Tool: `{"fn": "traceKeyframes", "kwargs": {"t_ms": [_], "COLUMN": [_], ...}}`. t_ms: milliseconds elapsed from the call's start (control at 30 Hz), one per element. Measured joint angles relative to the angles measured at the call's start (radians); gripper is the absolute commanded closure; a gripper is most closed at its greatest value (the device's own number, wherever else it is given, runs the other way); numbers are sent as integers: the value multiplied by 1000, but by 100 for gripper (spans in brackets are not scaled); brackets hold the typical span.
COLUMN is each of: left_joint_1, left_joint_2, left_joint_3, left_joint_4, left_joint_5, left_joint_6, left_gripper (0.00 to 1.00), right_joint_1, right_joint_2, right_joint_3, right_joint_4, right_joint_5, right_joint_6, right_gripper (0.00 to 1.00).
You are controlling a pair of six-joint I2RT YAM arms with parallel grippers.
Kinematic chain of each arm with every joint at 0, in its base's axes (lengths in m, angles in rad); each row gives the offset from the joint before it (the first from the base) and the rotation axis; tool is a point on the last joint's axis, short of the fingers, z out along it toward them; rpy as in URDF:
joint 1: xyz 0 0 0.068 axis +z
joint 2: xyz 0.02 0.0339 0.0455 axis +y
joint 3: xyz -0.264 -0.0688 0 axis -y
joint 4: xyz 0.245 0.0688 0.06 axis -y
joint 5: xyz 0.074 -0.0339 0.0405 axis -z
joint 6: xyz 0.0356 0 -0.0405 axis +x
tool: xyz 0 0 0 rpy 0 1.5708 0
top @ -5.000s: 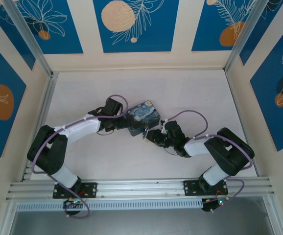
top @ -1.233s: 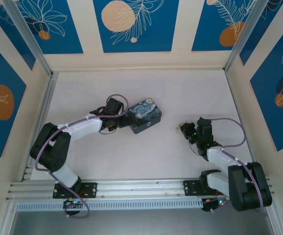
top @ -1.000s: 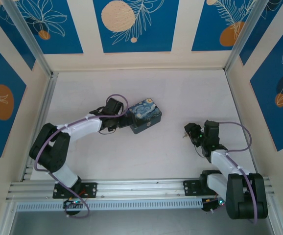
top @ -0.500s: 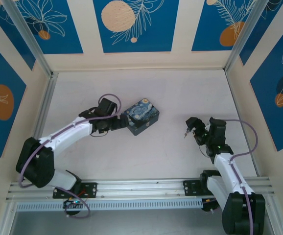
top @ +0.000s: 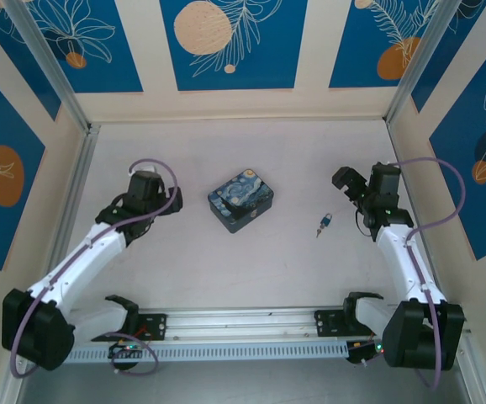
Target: Unlock the padlock with the key
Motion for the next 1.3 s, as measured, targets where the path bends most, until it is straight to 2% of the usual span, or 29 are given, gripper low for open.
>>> {"fn": "traceKeyframes", "kwargs": {"t_ms": [133, 267, 367, 433, 633, 767, 833, 933, 1067, 1300], "left_joint_1": [43, 156, 241, 267, 280, 285, 285, 285, 288, 290], "left_joint_2": [-58, -25, 60, 125, 332, 405, 422, 446, 449, 449], "left_joint_3": [-140, -226, -269, -290, -317, -341, -375, -393, -394, -394], "left_joint_4": [156, 330, 465, 547, 799, 958, 1059, 1108, 1149, 1172], "left_joint_5": [-85, -113, -108, -87, -11, 92, 146, 197, 231, 249], "left_joint_6": [176, 265, 286, 295, 341, 379, 398, 418, 425, 434], "left_gripper": [0, 0, 0, 0, 0, 0, 0, 0, 0, 0], "right_joint_1": [14, 39, 66, 91, 139, 140, 99, 53, 58, 90], "right_joint_2": [2, 53, 140, 198, 431, 480, 479, 479, 479, 479], "right_joint_3": [-117, -233, -300, -341, -426, -420, -397, -363, -352, -352], "right_joint_4": [173, 388, 552, 657, 1033, 1072, 1070, 1073, 1070, 1062], "right_joint_5": [78, 98, 112, 119, 85, -20, -77, -126, -144, -100], "right_joint_6": [-119, -220, -297, -348, -466, -521, -520, -514, -513, -513], "right_gripper": [1, 1, 0, 0, 0, 0, 0, 0, 1, 0]}}
